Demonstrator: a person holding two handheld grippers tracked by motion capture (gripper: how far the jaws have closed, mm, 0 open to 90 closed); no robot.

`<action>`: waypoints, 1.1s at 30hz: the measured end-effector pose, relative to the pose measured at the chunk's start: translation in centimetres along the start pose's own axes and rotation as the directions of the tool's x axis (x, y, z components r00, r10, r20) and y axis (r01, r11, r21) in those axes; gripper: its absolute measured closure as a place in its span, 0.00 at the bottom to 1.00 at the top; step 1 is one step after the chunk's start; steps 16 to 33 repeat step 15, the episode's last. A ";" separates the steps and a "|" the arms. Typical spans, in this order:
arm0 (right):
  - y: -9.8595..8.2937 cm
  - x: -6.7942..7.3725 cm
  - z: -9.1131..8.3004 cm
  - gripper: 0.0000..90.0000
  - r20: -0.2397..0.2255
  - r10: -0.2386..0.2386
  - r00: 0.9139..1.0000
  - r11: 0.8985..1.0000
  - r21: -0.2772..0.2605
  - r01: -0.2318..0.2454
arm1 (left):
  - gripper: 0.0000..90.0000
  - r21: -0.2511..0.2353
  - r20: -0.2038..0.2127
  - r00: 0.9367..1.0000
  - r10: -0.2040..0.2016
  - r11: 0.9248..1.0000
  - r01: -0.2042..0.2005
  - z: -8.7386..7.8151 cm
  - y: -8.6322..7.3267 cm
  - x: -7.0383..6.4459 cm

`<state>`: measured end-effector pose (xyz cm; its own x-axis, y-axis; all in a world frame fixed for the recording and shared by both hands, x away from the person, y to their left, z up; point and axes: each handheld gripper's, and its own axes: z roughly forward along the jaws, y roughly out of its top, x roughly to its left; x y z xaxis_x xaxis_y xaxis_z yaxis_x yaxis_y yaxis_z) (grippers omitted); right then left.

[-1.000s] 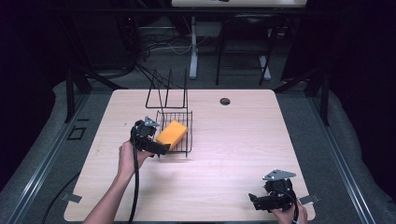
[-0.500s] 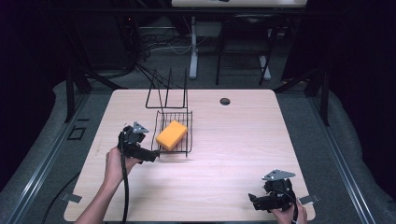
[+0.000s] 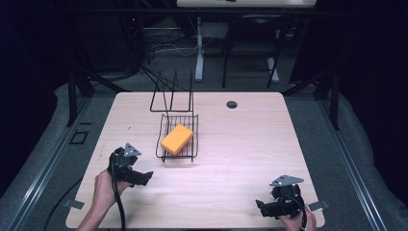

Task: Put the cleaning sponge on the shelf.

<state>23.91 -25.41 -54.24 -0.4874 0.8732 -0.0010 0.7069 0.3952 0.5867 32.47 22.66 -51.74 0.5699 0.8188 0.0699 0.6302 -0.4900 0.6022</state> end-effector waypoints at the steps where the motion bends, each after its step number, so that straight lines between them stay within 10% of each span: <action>1: 0.0 0.0 0.0 0.06 0.000 0.000 1.000 1.000 0.000 0.000 | 0.00 0.000 0.000 1.000 0.000 1.000 0.000 0.0 0.0 0.0; 33: 0.0 -0.1 0.0 0.06 -0.001 -0.006 1.000 1.000 0.015 0.006 | 0.00 0.036 0.007 1.000 0.005 0.999 -0.005 0.9 -1.9 0.3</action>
